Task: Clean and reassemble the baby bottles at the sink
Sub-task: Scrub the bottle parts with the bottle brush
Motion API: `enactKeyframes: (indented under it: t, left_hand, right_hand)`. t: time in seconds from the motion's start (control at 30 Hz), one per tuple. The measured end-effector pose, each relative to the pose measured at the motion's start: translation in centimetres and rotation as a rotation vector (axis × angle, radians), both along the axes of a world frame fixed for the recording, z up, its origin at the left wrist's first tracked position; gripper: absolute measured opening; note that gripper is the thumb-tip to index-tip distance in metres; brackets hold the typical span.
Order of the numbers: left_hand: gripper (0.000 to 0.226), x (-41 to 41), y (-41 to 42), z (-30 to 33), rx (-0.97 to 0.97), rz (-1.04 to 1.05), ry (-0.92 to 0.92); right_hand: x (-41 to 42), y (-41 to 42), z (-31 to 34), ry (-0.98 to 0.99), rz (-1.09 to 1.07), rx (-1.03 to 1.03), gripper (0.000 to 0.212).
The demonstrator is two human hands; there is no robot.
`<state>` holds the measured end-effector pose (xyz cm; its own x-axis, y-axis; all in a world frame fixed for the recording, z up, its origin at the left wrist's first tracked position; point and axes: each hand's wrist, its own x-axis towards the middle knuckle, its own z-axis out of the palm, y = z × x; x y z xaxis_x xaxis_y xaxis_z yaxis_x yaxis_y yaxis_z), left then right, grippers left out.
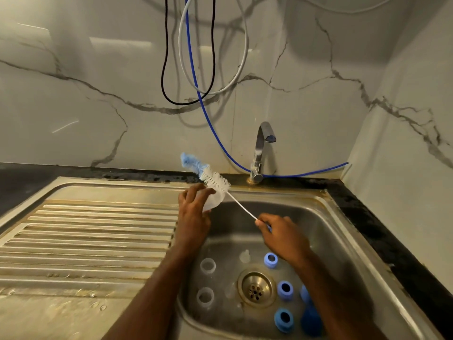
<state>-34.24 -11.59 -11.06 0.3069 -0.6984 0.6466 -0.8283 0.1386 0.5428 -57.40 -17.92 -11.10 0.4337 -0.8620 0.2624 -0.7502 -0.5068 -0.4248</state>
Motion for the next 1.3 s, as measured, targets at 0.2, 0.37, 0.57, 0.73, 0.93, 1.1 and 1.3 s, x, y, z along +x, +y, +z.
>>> enactKeyframes:
  t: [0.2,0.37,0.57,0.73,0.93,1.1,1.3]
  left_hand:
    - [0.051,2.4,0.8,0.7,-0.111,0.087,-0.044]
    - [0.052,0.4,0.3,0.6,-0.119,-0.02,-0.089]
    - [0.037,-0.4,0.6,0.1,0.028,-0.174,1.062]
    - [0.055,-0.4,0.8,0.8,0.063,-0.394,1.72]
    - [0.05,-0.8,0.6,1.2,0.062,-0.482,1.908]
    - [0.054,0.2,0.8,1.3,0.116,-0.536,1.901]
    - [0.071,-0.6,0.7,1.2,0.187,-0.582,1.767]
  right_hand:
    - [-2.6,-0.9,0.9,-0.03,0.084,0.136,0.019]
    - [-0.2,0.3,0.3,-0.067,0.018,0.015,0.024]
    - [-0.3,0.4,0.7,-0.188,0.099,0.039,0.021]
    - [-0.3,0.4,0.1,-0.116,0.155,0.08,0.02]
    - [-0.1,-0.1,0.3,-0.196,0.111,0.05,0.024]
    - [-0.9,-0.1,0.1,-0.121,0.199,0.163,0.026]
    - [0.2,-0.2,0.0,-0.147,0.111,0.018,0.029]
